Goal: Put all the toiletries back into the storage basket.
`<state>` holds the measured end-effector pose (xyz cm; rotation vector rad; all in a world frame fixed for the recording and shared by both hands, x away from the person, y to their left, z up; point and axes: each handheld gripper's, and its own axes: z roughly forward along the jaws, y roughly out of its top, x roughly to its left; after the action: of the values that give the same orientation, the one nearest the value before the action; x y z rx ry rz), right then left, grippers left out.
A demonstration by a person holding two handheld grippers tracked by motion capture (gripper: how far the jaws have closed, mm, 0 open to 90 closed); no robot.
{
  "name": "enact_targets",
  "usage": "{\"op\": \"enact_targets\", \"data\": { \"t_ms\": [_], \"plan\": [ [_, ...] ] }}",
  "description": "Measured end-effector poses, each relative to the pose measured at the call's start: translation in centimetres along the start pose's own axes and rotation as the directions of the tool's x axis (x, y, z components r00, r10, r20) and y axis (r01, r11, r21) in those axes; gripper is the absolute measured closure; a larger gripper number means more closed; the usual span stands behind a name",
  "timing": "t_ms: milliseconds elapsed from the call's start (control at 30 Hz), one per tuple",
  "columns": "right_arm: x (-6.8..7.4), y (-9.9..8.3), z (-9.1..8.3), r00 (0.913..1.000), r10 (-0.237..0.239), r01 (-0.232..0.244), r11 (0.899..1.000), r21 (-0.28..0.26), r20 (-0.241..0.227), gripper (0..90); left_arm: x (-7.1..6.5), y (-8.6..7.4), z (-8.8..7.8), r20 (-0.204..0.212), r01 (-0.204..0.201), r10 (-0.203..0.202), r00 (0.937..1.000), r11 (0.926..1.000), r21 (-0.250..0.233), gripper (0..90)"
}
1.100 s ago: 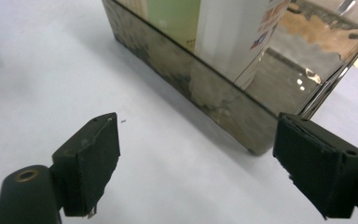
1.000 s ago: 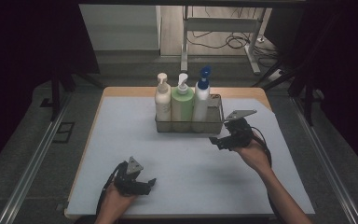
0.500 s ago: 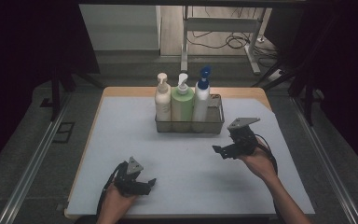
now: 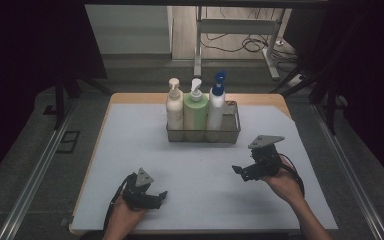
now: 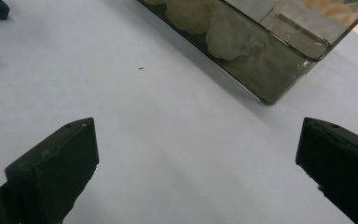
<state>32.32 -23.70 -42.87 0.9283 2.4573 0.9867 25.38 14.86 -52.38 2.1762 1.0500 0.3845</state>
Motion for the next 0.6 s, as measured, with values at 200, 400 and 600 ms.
{"op": "enact_targets", "data": {
  "t_ms": [200, 400, 600],
  "plan": [
    [0.2, -1.1, -0.5, 1.0000, -0.001, 0.001, 1.000, -0.001, 0.008, 0.0, 0.0, 0.0, 0.0, 0.001, 0.002, -0.002, 1.0000, 1.0000, -0.002, 12.7],
    [0.4, -2.1, -0.7, 0.9999, -0.003, 0.003, 1.000, -0.008, 0.016, 0.0, 0.0, 0.0, 0.0, 0.001, 0.004, -0.004, 1.0000, 1.0000, -0.002, 12.8],
    [0.7, -3.4, -0.6, 0.9993, -0.021, 0.021, 1.000, -0.004, 0.032, 0.0, 0.0, 0.0, 0.0, 0.001, 0.009, -0.009, 1.0000, 0.9999, -0.006, 12.7]
  ]
}}
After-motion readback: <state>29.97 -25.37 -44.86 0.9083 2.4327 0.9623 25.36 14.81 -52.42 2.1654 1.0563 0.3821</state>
